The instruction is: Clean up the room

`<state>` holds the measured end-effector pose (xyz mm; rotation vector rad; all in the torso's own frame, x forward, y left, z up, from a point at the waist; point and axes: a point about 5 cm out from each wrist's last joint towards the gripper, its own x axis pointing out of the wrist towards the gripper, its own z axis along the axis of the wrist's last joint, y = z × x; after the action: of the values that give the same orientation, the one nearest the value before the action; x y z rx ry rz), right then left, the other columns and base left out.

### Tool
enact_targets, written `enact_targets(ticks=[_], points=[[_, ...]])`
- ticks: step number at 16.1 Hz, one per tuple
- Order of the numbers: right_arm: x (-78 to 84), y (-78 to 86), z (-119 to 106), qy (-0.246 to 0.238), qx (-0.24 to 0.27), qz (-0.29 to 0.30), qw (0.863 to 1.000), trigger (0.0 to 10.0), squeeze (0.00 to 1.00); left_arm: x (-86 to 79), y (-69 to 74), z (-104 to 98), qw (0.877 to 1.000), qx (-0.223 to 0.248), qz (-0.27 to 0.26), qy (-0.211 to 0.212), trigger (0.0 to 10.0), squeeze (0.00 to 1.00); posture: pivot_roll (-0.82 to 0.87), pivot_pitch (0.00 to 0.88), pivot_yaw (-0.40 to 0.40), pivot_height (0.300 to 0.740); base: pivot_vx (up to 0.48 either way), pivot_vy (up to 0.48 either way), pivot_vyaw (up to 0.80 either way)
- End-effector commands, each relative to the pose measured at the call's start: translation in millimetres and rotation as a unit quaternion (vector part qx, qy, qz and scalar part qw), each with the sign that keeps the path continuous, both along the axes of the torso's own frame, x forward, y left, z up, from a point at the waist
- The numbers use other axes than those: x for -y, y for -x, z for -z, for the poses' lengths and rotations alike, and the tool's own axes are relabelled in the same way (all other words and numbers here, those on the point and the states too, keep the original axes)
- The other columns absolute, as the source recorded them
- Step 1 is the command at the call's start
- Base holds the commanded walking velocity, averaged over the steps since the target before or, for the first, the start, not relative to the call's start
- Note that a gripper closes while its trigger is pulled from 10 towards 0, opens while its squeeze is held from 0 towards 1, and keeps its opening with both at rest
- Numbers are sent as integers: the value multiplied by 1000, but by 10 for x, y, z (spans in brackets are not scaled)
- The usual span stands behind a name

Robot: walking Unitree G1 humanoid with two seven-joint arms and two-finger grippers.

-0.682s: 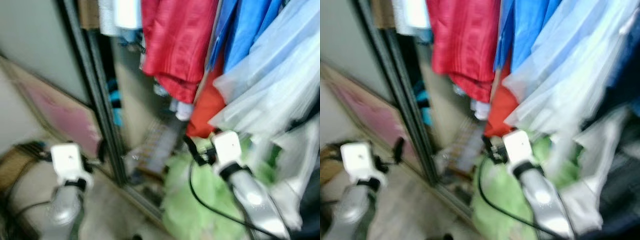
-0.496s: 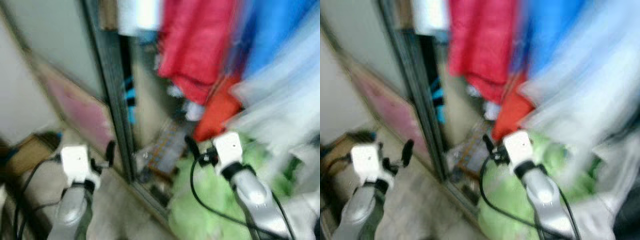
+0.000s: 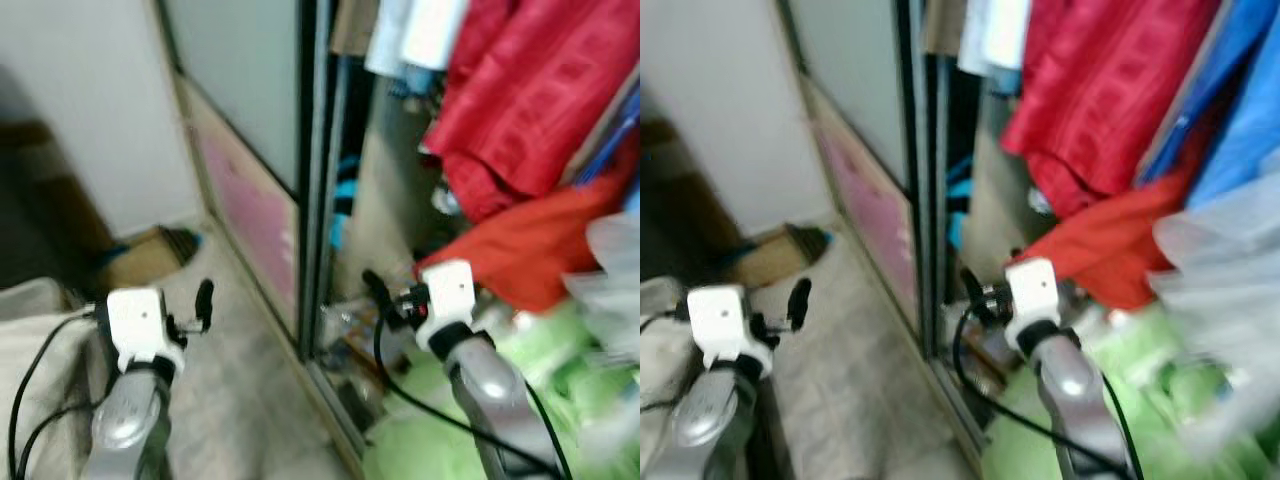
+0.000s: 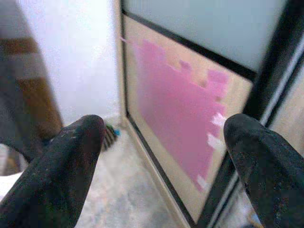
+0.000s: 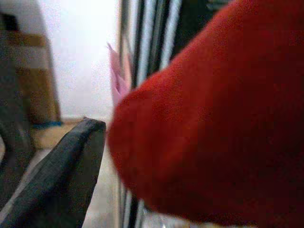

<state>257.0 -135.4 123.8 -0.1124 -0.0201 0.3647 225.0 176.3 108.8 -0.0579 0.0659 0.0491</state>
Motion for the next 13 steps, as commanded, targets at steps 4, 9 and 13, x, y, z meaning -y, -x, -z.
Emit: enact_targets(ticks=[4, 9, 13], points=[[96, -33, 66, -6, -19, 40, 999, 10000, 0, 25, 6, 1, 1000, -5, 5, -18, 10000, 0, -21, 0, -23, 740, 0, 0, 800], [279, -78, 153, -56, -43, 149, 986, 10000, 0, 76, 11, 59, 999, -19, 20, -20, 10000, 0, -39, 0, 33, 740, 0, 0, 800], [259, -89, 133, -45, -38, 147, 987, 10000, 0, 85, -23, 81, 999, -22, 30, -22, 10000, 0, -45, 0, 26, 740, 0, 0, 531]])
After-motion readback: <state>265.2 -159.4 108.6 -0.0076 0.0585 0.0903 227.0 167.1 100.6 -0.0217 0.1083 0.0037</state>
